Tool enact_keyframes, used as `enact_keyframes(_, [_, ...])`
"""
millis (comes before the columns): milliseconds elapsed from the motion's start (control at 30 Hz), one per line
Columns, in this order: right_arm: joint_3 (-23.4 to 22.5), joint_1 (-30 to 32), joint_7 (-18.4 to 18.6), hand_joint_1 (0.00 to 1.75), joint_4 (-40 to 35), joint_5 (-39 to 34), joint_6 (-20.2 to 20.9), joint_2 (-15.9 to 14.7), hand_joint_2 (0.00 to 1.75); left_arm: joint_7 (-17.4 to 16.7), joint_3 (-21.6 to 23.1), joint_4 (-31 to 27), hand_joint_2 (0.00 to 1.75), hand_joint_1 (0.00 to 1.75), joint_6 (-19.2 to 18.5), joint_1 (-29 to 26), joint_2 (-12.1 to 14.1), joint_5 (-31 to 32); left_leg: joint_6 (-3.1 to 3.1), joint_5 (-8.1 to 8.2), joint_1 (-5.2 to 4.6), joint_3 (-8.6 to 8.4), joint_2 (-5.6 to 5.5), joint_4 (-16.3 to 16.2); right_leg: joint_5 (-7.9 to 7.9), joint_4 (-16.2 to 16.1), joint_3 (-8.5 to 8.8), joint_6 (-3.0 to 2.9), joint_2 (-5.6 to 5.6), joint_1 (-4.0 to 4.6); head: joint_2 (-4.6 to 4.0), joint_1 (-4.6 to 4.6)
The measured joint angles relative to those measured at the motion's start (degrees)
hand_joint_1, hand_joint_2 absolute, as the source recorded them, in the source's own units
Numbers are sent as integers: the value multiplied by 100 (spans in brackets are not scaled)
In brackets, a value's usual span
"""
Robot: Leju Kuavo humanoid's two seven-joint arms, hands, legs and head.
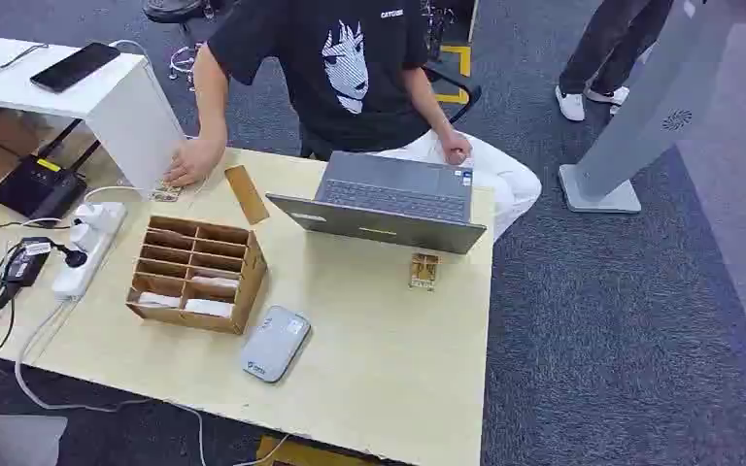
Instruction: Pass the card to the sensor for recognition and then transmit it.
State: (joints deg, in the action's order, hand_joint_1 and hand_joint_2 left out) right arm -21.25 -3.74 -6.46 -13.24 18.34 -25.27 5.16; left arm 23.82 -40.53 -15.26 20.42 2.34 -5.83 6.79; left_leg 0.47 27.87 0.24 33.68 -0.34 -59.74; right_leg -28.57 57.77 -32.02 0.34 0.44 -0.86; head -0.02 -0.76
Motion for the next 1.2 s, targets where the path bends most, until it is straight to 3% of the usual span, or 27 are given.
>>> enact_keyframes(33, [-58,19,247,0,17,6,-188,0,175,119,-134,2,175,0,292,0,41,-160,0,0,1,0,0,0,0,0,0,0,0,0,0,-2])
enact_keyframes(133, [-342,70,670,0,39,-342,-670,-20,175,1146,-767,-54,175,0,1143,-9,351,-925,-3,2,9,1,3,1,-2,0,-3,-3,5,8,0,0])
enact_keyframes(200, [-607,105,668,0,44,-513,-749,-31,175,1518,-1246,-318,175,0,1234,-45,577,-1125,-3,2,9,1,4,1,-4,1,-7,-5,5,9,0,-2])
enact_keyframes(300, [-889,114,594,0,50,-605,-766,-31,175,1602,-1887,-1079,175,0,997,-95,686,-1176,-5,0,9,1,4,3,-8,2,-15,-12,4,9,0,-2])
enact_keyframes(367, [-1064,113,511,0,50,-645,-780,-31,175,1620,-2276,-1839,175,0,729,-122,581,-1084,-5,0,11,1,4,4,-9,3,-12,-13,3,9,0,7])
enact_keyframes(467, [-1232,114,487,0,50,-660,-784,-31,175,1628,-2642,-2550,175,0,648,-124,459,-1029,-4,0,12,1,5,2,-5,2,2,-9,5,8,0,13])
enact_keyframes(600, [-1353,114,467,0,50,-662,-788,-28,175,1635,-2906,-3118,175,0,631,-133,371,-1023,-3,0,2,1,3,0,-1,1,2,-2,3,1,0,11])
enact_keyframes(800, [-1405,113,463,0,50,-662,-788,-28,175,1637,-3079,-3497,175,0,624,-148,280,-1007,-3,0,2,1,3,0,-1,1,2,-2,3,1,0,13])
enact_keyframes(1000, [-1580,110,303,0,50,-800,-797,-31,175,1641,-3204,-4488,175,0,-78,-168,0,-931,-3,0,3,0,3,0,-1,1,2,-2,2,3,0,11])
enact_keyframes(1200, [-1781,111,499,0,50,-785,-832,-31,175,1646,-3237,-6368,175,0,-1396,-234,-431,-1021,-3,0,4,1,3,-2,-1,1,2,-2,2,3,-2,11])
